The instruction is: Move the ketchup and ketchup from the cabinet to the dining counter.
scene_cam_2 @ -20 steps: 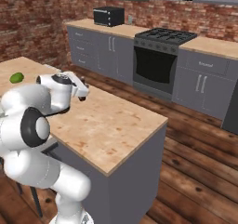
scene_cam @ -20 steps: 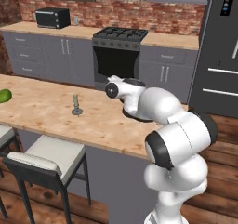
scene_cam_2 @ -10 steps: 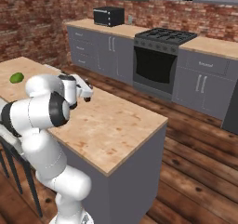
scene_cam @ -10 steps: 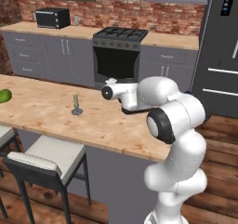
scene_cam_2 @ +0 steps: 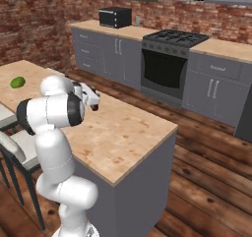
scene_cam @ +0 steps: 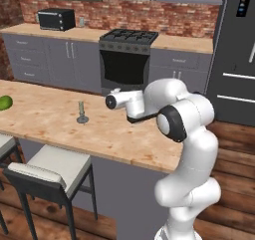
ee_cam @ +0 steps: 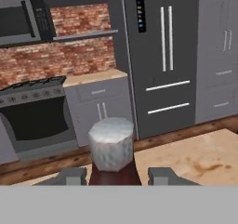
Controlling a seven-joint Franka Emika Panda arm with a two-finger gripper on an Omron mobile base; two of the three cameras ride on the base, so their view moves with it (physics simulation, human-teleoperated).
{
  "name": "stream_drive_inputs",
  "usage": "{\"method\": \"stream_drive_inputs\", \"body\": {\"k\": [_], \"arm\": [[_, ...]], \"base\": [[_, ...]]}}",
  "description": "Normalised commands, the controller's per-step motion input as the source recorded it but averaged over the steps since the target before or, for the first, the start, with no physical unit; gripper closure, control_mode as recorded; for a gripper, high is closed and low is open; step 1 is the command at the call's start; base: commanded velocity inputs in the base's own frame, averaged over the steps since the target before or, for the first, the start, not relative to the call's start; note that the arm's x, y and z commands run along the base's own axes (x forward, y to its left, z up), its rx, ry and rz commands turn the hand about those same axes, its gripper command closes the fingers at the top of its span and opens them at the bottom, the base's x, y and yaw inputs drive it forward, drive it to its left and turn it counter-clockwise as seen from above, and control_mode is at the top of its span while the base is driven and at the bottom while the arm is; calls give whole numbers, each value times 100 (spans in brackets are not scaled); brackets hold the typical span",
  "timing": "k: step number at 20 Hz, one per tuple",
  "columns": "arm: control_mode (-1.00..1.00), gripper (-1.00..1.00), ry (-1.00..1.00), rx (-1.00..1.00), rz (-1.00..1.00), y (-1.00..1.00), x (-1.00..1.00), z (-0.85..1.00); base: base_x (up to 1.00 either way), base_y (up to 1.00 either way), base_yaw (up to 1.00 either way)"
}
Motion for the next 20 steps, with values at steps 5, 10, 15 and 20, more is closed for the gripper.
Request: {"method": "stream_drive_inputs", "body": {"k": [5, 10, 15, 20], "arm": [[-100, 100, 0, 0, 0, 0, 30, -43], [-100, 100, 0, 0, 0, 0, 25, -51], [-100, 100, 0, -1, 0, 0, 26, -46], [-100, 100, 0, -1, 0, 0, 22, -45]], "base": [[0, 0, 0], [0, 0, 0], [0, 0, 0], [0, 0, 0]]}}
